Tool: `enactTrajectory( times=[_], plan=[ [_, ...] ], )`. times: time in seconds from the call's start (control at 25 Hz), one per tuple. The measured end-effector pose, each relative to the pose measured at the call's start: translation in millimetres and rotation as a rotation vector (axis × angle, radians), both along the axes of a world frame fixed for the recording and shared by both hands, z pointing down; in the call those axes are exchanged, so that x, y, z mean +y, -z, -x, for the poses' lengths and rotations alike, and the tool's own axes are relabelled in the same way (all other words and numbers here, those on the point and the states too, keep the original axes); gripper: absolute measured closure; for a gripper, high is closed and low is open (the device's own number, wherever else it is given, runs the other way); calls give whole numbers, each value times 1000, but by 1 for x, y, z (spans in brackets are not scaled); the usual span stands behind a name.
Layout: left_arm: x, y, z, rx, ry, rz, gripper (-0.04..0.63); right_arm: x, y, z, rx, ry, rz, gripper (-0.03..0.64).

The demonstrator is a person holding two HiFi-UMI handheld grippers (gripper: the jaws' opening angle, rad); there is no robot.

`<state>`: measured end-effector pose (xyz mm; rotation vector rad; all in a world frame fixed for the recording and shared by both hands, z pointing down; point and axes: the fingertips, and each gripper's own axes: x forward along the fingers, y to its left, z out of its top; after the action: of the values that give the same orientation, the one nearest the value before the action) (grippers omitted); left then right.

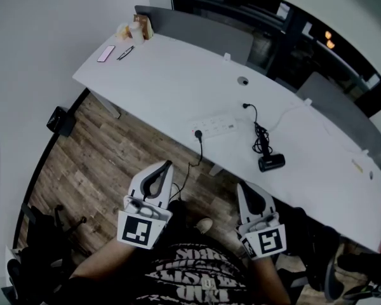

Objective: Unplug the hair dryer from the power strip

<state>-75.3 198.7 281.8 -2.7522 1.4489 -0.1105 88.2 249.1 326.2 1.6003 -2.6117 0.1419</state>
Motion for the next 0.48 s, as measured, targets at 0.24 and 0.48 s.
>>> enactTrajectory(
  times=[0.24,0.48],
  plan=[
    [-43,-8,16,20,-13,25,568,-40,-4,15,8,-25,32,581],
    [-103,-7,28,56,-66,27,568,-88,-2,34,44,-61,40,581]
  ],
)
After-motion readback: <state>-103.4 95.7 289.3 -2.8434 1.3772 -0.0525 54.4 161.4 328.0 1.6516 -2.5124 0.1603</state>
